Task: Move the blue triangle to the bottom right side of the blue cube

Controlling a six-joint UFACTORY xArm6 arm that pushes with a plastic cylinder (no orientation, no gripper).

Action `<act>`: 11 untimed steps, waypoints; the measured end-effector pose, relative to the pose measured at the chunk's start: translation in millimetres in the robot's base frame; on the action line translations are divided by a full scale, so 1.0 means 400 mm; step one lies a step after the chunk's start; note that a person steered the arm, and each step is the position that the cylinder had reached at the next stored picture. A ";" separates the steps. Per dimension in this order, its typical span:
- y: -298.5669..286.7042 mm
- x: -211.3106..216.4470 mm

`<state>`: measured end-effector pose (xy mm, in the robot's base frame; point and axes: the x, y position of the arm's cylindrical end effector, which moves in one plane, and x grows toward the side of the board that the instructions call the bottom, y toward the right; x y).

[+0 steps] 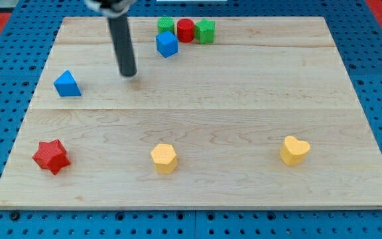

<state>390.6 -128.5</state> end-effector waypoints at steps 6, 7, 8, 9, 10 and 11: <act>0.063 0.025; 0.177 0.056; 0.208 0.080; 0.234 0.040; 0.210 -0.029; 0.175 -0.083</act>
